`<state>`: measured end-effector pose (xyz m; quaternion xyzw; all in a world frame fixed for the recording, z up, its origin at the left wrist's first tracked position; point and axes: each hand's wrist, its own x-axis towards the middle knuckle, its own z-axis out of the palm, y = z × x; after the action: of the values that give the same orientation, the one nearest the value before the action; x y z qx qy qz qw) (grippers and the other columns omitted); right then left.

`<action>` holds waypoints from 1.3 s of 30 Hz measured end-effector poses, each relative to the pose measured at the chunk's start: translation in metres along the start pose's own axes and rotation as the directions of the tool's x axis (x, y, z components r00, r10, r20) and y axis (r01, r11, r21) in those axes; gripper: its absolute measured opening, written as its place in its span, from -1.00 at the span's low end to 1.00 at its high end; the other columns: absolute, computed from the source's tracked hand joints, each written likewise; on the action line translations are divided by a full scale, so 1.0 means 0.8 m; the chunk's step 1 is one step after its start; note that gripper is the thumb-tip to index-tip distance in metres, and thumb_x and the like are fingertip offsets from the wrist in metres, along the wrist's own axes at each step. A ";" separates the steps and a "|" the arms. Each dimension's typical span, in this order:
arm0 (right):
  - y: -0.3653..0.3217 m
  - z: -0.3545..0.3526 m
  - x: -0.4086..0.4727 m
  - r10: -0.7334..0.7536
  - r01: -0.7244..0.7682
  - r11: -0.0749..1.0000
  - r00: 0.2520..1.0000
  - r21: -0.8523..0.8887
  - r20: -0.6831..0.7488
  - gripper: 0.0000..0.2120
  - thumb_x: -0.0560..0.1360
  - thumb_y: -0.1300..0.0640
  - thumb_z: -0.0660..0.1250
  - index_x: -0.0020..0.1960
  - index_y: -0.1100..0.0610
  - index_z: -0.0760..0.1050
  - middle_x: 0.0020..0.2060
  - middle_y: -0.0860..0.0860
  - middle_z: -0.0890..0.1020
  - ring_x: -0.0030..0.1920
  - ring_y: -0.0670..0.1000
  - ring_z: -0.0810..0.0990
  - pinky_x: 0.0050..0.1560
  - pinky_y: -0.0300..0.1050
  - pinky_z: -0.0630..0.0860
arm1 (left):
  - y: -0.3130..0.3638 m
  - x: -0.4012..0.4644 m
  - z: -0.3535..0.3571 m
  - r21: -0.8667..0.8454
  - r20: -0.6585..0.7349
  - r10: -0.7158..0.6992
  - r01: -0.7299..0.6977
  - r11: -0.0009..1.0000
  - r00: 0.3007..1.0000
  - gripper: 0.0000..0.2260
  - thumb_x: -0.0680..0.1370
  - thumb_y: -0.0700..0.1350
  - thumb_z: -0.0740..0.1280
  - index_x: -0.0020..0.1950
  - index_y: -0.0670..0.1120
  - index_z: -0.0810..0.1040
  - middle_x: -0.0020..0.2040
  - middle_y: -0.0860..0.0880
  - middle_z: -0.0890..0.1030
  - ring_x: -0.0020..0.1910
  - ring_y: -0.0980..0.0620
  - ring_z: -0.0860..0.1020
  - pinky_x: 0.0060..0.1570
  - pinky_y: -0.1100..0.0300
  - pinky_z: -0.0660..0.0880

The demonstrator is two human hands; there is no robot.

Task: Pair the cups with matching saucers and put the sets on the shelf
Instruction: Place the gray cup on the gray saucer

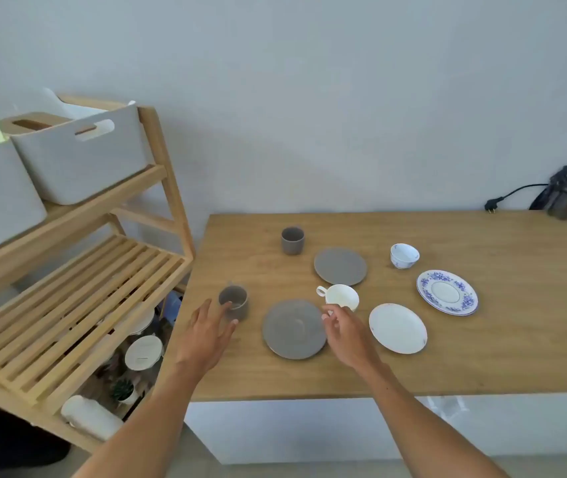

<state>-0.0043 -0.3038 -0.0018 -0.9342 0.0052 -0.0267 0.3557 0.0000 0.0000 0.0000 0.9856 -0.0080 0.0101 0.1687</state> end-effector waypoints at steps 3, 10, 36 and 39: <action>0.008 0.008 0.000 0.090 -0.091 0.996 0.996 0.024 0.003 -0.72 0.65 0.02 0.20 0.31 0.00 0.52 0.21 0.00 0.59 0.16 0.04 0.59 0.16 -0.01 0.53 | -0.006 0.004 0.008 -0.054 -0.008 -0.017 0.016 0.998 1.000 -0.54 0.64 0.17 0.10 0.52 0.09 0.23 0.50 -0.13 0.33 0.46 -0.14 0.32 0.37 -0.03 0.34; 0.016 0.025 0.006 0.181 -0.183 0.983 0.980 0.018 0.081 -0.73 0.63 0.08 0.23 0.30 0.02 0.53 -0.20 -0.08 0.56 -0.08 0.03 0.59 -0.05 -0.05 0.52 | 0.000 0.013 0.026 -0.169 -0.115 -0.005 -0.015 0.985 0.993 -0.72 0.65 0.04 0.18 0.33 0.02 0.39 0.27 -0.04 0.55 0.18 -0.09 0.54 0.06 -0.03 0.55; 0.003 0.056 0.026 0.288 -0.324 0.927 0.937 0.187 0.198 -0.61 0.61 0.11 0.30 0.44 -0.01 0.46 -0.14 -0.04 0.70 -0.11 -0.05 0.70 0.05 -0.04 0.63 | 0.036 0.006 0.034 -0.323 -0.346 0.055 -0.174 0.930 0.937 -0.83 0.56 0.01 0.38 0.13 0.03 0.58 0.12 0.06 0.67 -0.23 0.08 0.65 -0.30 0.10 0.60; -0.007 0.060 0.030 0.310 -0.359 0.914 0.918 0.190 0.247 -0.59 0.63 0.10 0.27 0.48 -0.03 0.41 -0.20 -0.02 0.71 -0.31 -0.10 0.66 -0.19 -0.12 0.62 | 0.042 0.005 0.035 -0.321 -0.343 0.046 -0.163 0.933 0.938 -0.83 0.57 0.03 0.37 0.14 0.06 0.58 0.15 0.06 0.66 -0.08 0.06 0.67 -0.24 0.08 0.63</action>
<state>0.0225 -0.2683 -0.0330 -0.8688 0.1247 0.1342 0.4601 0.0041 -0.0411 -0.0152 0.9231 -0.0346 0.1825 0.3368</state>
